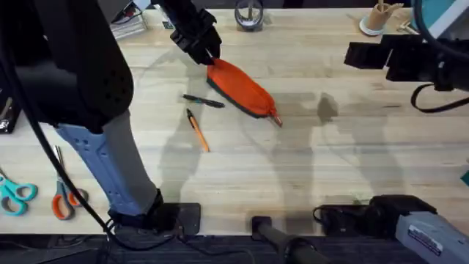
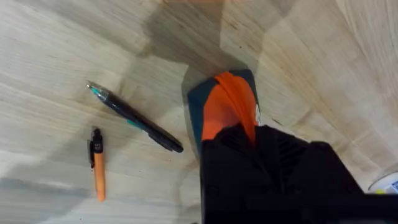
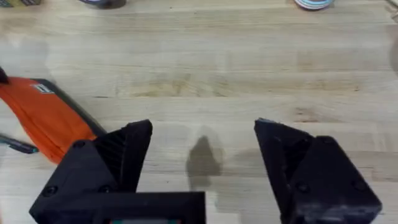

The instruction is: Unzip the bag, pick up the pens from the table one at a time and place them inside, then zip the bag closed.

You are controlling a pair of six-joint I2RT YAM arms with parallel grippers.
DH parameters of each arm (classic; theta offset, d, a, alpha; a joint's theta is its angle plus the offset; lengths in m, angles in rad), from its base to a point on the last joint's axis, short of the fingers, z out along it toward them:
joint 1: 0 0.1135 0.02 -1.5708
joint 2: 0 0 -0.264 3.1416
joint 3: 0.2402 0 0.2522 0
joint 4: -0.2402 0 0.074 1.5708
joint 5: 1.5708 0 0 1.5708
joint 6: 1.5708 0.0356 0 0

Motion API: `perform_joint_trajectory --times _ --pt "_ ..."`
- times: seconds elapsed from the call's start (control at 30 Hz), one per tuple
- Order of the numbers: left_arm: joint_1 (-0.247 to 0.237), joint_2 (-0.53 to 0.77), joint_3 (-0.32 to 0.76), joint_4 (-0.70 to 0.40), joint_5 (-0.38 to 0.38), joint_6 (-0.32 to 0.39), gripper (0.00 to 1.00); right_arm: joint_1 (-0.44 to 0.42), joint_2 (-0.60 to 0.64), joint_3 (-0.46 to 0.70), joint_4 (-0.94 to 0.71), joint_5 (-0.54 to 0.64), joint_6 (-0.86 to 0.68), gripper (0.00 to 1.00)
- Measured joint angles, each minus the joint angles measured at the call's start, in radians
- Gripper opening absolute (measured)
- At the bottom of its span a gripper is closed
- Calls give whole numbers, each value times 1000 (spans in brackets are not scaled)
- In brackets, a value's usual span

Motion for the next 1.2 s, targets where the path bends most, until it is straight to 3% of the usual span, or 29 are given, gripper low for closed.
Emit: perform_joint_trajectory --times 0.33,0.53,1.2 --pt "0 0 0 0 0 0 41 0 0 0 0 -5 0 998" --pt "0 0 0 0 0 0 41 0 0 0 -16 -88 0 997" --pt "0 0 0 0 0 0 41 0 2 0 -285 -248 -170 996"
